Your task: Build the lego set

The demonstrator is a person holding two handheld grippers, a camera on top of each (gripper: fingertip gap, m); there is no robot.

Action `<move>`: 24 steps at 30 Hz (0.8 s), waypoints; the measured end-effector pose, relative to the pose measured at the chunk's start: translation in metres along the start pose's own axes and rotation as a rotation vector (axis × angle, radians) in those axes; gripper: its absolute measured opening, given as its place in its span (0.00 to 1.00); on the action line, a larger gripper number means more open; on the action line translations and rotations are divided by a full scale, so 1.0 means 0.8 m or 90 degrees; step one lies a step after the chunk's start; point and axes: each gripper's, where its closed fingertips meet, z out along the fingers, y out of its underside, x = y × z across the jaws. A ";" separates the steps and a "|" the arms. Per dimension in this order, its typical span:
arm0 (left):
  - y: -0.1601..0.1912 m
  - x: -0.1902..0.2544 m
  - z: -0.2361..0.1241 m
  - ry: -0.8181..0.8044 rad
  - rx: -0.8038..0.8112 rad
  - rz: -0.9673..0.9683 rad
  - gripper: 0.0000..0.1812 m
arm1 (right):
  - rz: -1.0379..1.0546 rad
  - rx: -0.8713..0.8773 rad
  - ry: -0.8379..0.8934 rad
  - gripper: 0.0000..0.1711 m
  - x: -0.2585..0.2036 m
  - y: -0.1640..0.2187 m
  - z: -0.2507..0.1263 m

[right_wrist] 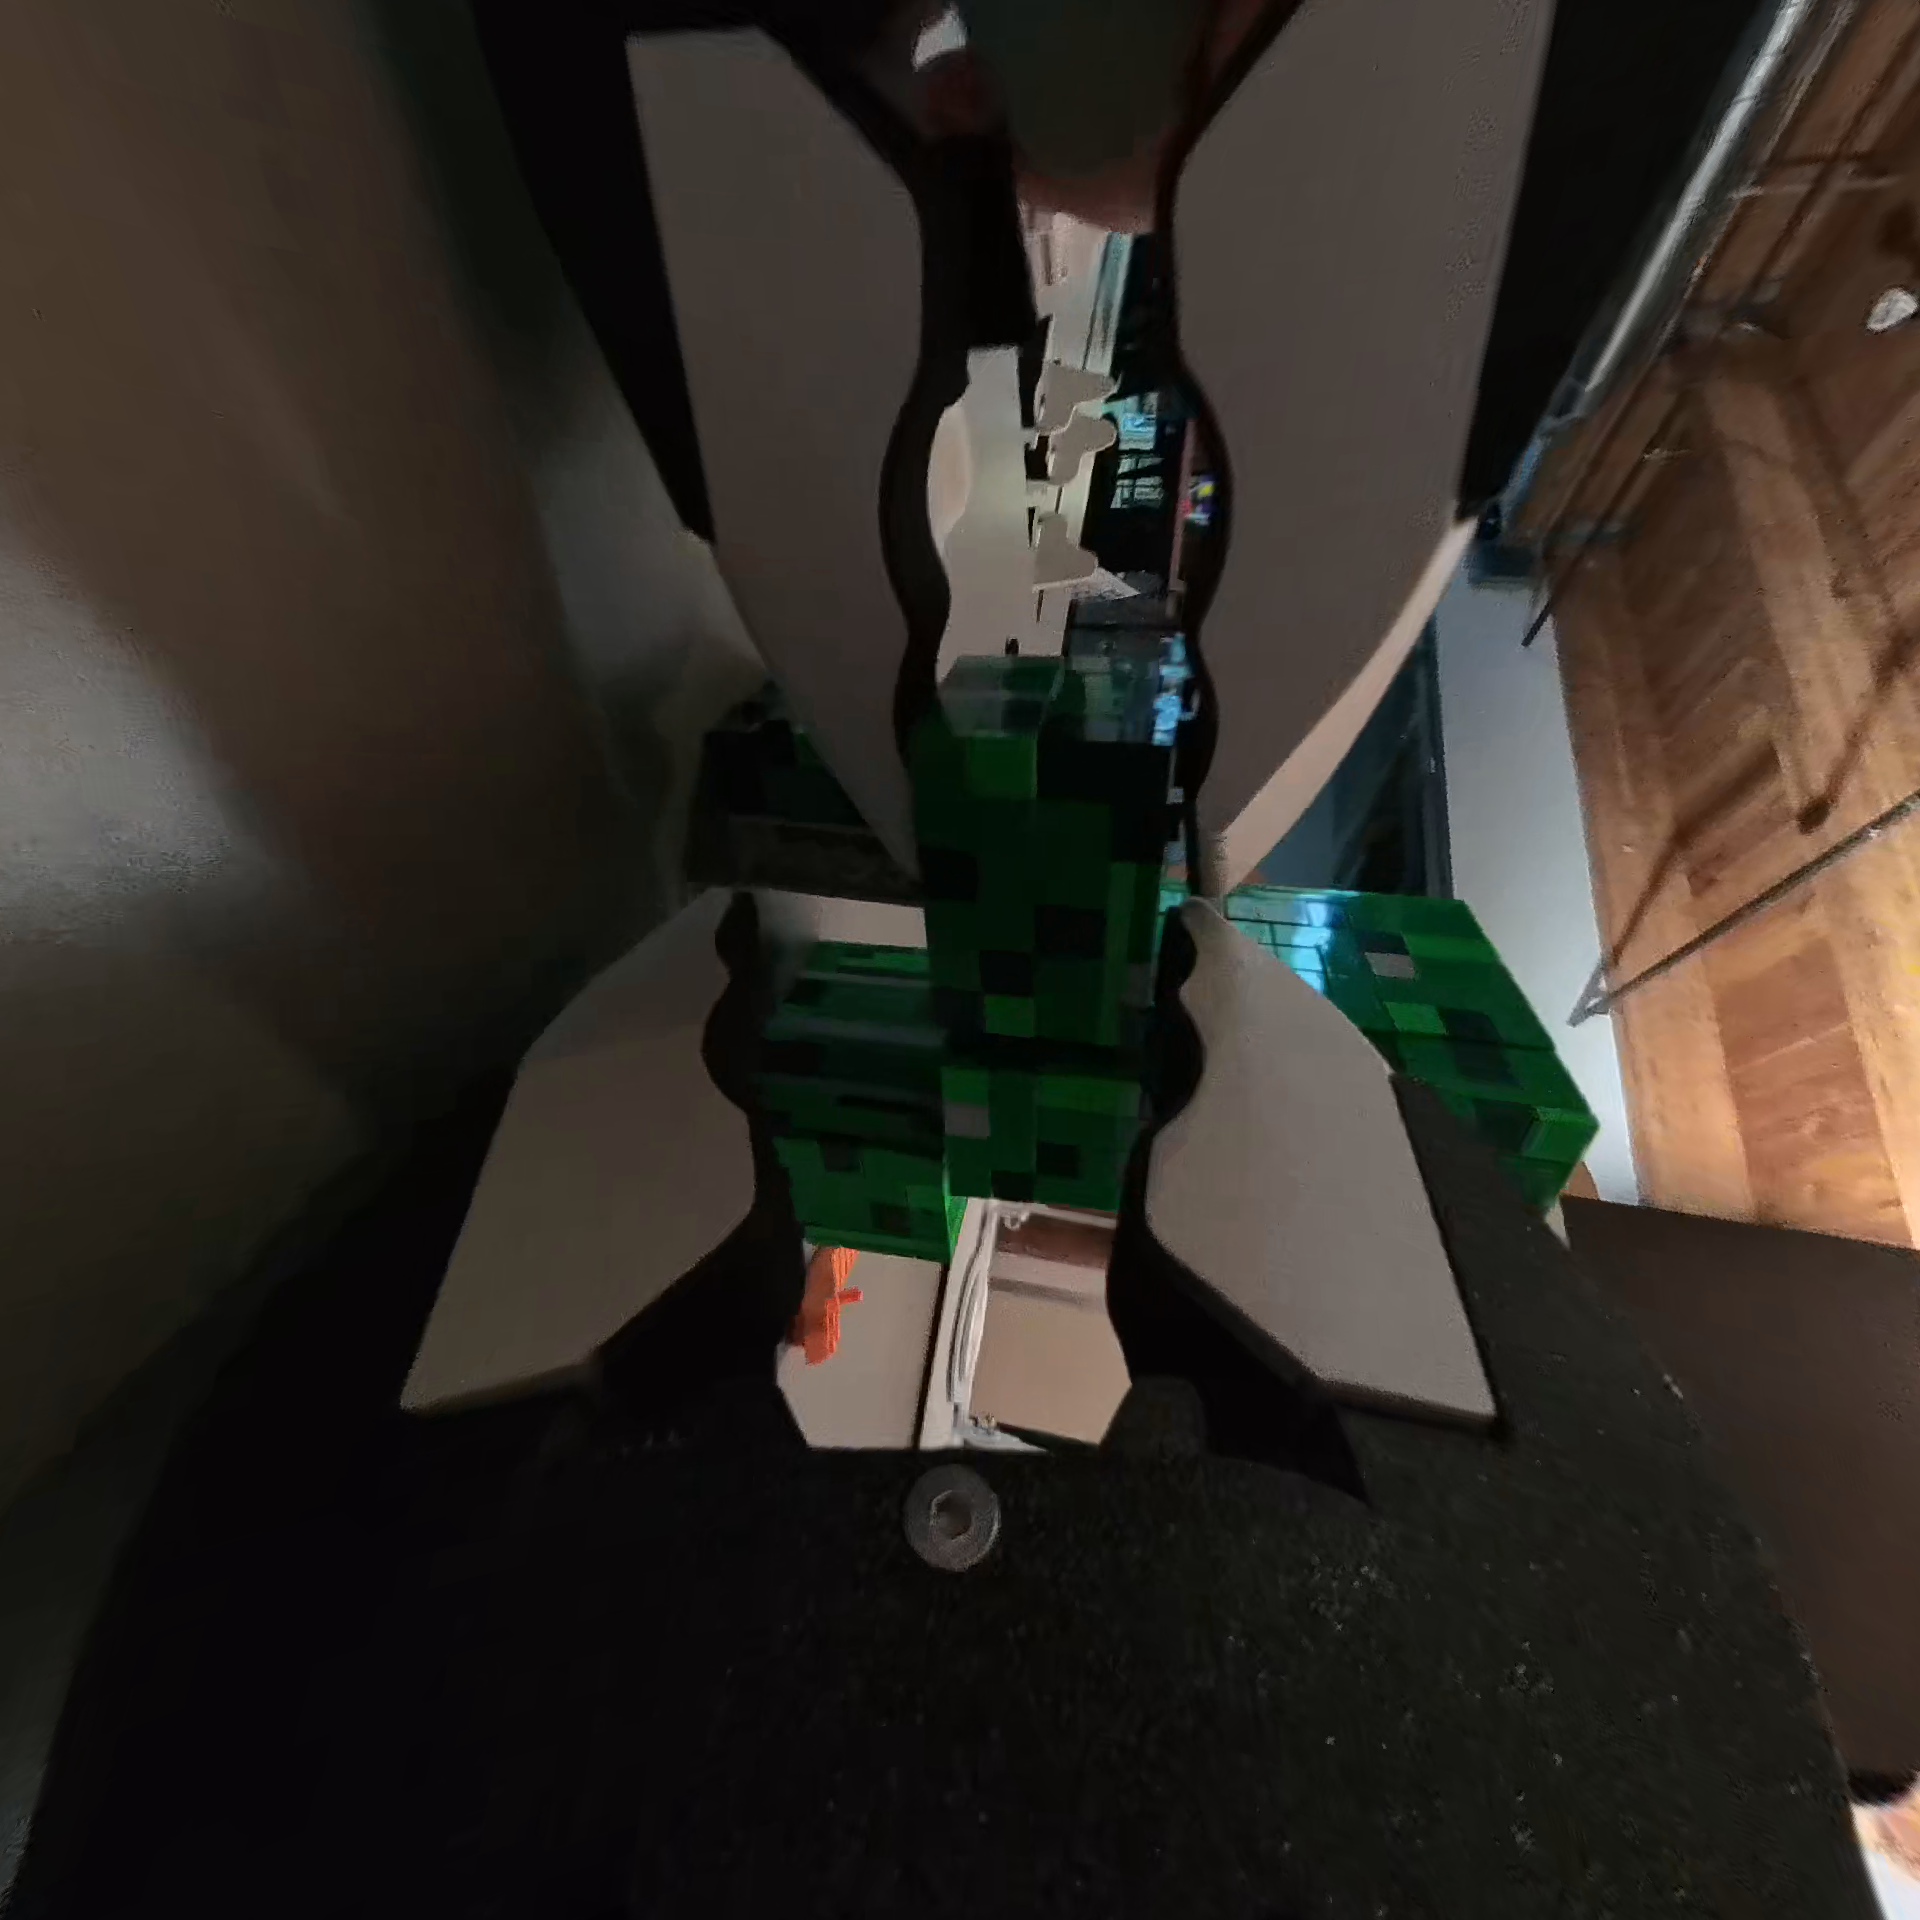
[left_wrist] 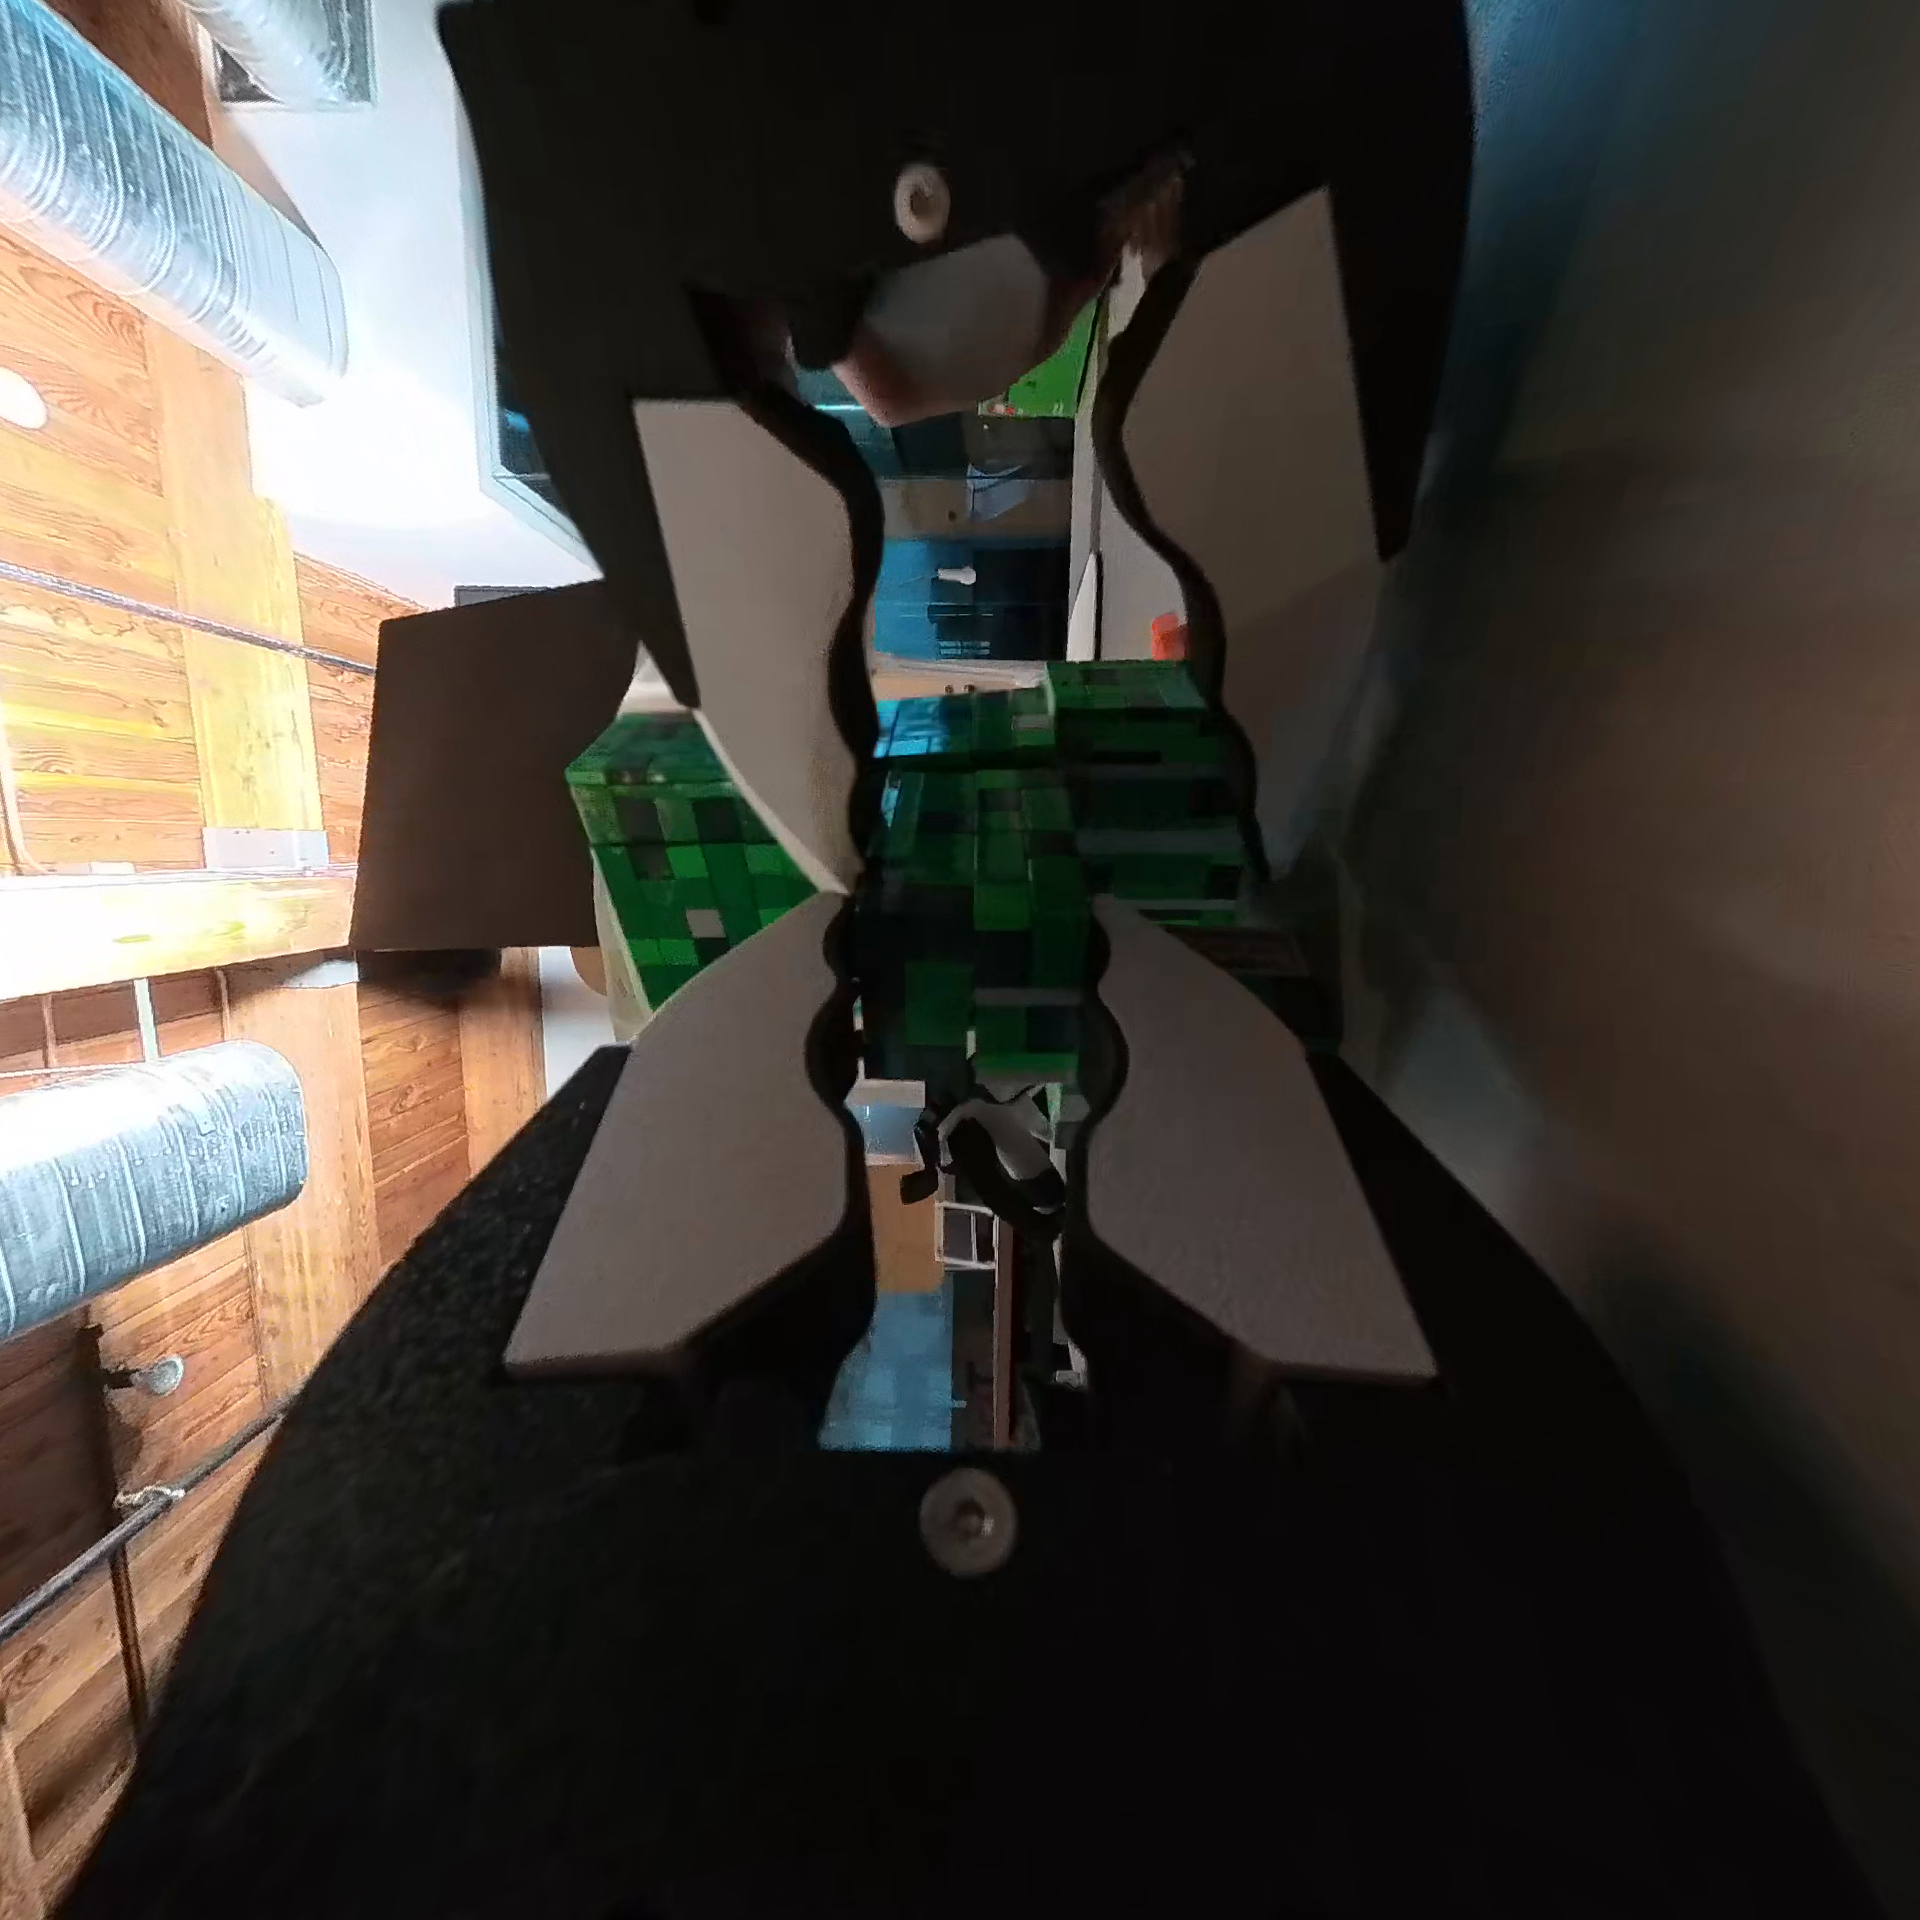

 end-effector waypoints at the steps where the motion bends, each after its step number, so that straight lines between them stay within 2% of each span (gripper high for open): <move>1: -0.001 0.000 0.000 0.000 0.003 0.001 0.21 | -0.003 -0.006 -0.001 0.41 0.000 0.002 0.001; 6: -0.005 0.000 0.002 -0.002 0.019 0.009 0.21 | -0.032 -0.012 0.024 0.35 0.007 0.005 -0.001; 8: -0.008 0.000 0.002 -0.006 0.024 0.017 0.21 | -0.038 -0.005 0.060 0.24 0.018 0.004 -0.004; 9: -0.008 0.000 0.002 -0.008 0.022 0.018 0.21 | -0.042 -0.001 0.060 0.23 0.019 0.004 -0.005; 12: -0.005 0.000 0.001 -0.008 0.019 0.008 0.21 | -0.037 -0.010 0.076 0.23 0.020 0.005 -0.004; 14: -0.004 0.002 -0.001 -0.007 0.015 0.003 0.27 | -0.037 -0.016 0.081 0.23 0.021 0.005 -0.004; 16: -0.001 0.002 -0.003 -0.009 0.008 0.001 0.28 | -0.036 -0.015 0.084 0.22 0.021 0.006 -0.005; 22: 0.003 -0.002 -0.007 -0.017 0.007 0.009 0.22 | -0.036 -0.009 0.085 0.22 0.021 0.006 -0.006; 24: 0.002 -0.002 -0.007 -0.016 0.010 0.011 0.22 | -0.034 0.016 0.068 0.26 0.017 0.000 -0.007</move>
